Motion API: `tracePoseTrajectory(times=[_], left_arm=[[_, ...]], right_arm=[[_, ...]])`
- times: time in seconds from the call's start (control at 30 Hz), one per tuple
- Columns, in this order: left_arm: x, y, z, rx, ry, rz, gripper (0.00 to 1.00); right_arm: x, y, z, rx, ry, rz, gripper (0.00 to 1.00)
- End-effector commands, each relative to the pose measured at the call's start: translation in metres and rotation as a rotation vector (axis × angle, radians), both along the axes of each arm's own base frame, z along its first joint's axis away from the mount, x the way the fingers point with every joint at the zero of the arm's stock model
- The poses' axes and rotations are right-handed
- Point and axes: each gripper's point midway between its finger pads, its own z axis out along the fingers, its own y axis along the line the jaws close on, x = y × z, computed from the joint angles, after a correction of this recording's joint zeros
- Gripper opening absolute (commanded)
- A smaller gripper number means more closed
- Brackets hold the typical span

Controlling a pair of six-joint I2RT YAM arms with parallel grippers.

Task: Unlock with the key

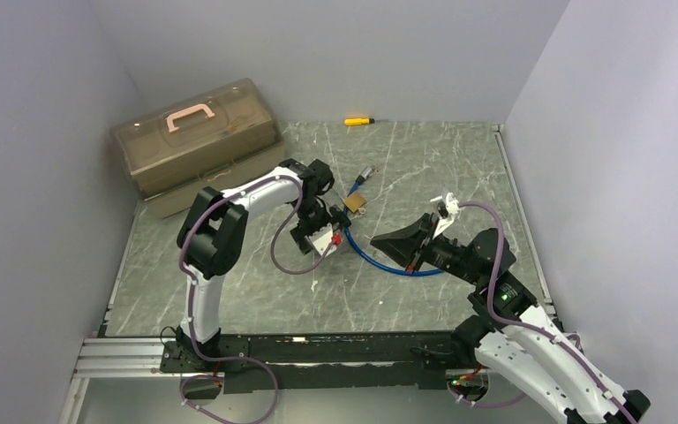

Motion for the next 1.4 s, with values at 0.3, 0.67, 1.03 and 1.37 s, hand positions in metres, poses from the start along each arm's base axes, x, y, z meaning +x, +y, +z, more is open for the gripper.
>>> tracePoseTrajectory(times=[0.3, 0.67, 1.03, 1.37], left_arm=[[-0.018, 0.005, -0.024, 0.130, 0.100, -0.042, 0.80], [-0.025, 0.010, -0.039, 0.230, 0.107, 0.001, 0.54], [-0.053, 0.012, -0.029, 0.137, 0.109, 0.337, 0.17], [-0.048, 0.009, 0.066, -0.009, 0.049, 0.595, 0.00]], right_arm=[[0.001, -0.011, 0.039, 0.033, -0.080, -0.041, 0.00], [-0.007, -0.016, 0.043, 0.031, -0.074, -0.042, 0.00], [-0.005, -0.019, 0.038, 0.043, -0.080, -0.061, 0.00], [0.014, -0.018, 0.047, 0.004, -0.096, -0.103, 0.00]])
